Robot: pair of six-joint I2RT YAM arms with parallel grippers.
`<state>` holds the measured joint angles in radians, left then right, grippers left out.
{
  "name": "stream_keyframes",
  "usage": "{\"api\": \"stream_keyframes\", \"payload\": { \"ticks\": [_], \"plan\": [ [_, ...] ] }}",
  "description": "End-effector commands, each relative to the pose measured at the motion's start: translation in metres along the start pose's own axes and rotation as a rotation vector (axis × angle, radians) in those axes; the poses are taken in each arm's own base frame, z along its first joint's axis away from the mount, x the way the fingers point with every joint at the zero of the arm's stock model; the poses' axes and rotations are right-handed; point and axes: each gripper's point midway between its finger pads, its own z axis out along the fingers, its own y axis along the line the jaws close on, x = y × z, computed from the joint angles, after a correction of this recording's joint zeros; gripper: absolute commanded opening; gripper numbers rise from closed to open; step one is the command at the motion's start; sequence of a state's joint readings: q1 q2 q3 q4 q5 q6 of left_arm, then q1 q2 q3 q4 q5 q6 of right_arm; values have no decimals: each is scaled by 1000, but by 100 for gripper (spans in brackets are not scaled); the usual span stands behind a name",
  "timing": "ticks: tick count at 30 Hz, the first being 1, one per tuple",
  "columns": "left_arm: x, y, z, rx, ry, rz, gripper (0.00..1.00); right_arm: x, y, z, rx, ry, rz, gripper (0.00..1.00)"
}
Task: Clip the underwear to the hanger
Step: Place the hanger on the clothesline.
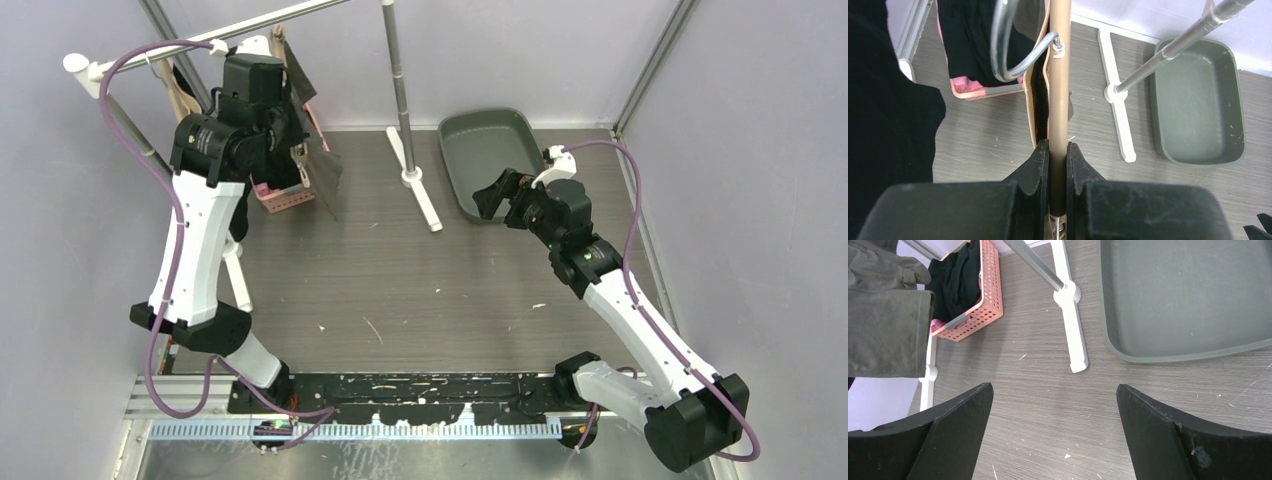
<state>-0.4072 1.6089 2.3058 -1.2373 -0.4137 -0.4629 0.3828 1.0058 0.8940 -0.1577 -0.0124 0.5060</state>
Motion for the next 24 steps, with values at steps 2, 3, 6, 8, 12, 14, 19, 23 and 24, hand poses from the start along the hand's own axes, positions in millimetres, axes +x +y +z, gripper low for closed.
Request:
{"api": "stream_keyframes", "payload": {
  "ticks": [2, 3, 6, 8, 12, 14, 19, 23, 24],
  "plan": [
    [-42, 12, -28, 43, -144, -47, 0, -15, 7, -6, -28, -61, -12, 100],
    [-44, 14, -29, 43, -150, -50, 0, -16, 7, -6, -29, -64, -13, 100],
    [-52, 19, -32, 47, -185, -61, 0, -15, 6, -7, -28, -64, -13, 100],
    [-58, 23, -34, 49, -204, -70, 0, -15, 5, -7, -26, -64, -16, 100],
    [-66, 26, -35, 60, -228, -80, 0, -14, 4, -7, -23, -64, -19, 100],
    [-69, 27, -34, 71, -234, -84, 0, -14, 4, -8, -22, -66, -20, 100],
    [-79, 28, -29, 98, -257, -94, 0, -13, 3, -8, -19, -65, -16, 100],
    [-85, 27, -21, 120, -269, -96, 0, -12, 2, -9, -17, -66, -17, 100],
    [-86, 26, -19, 125, -268, -95, 0, -12, 2, -9, -16, -66, -18, 100]
  ]
}}
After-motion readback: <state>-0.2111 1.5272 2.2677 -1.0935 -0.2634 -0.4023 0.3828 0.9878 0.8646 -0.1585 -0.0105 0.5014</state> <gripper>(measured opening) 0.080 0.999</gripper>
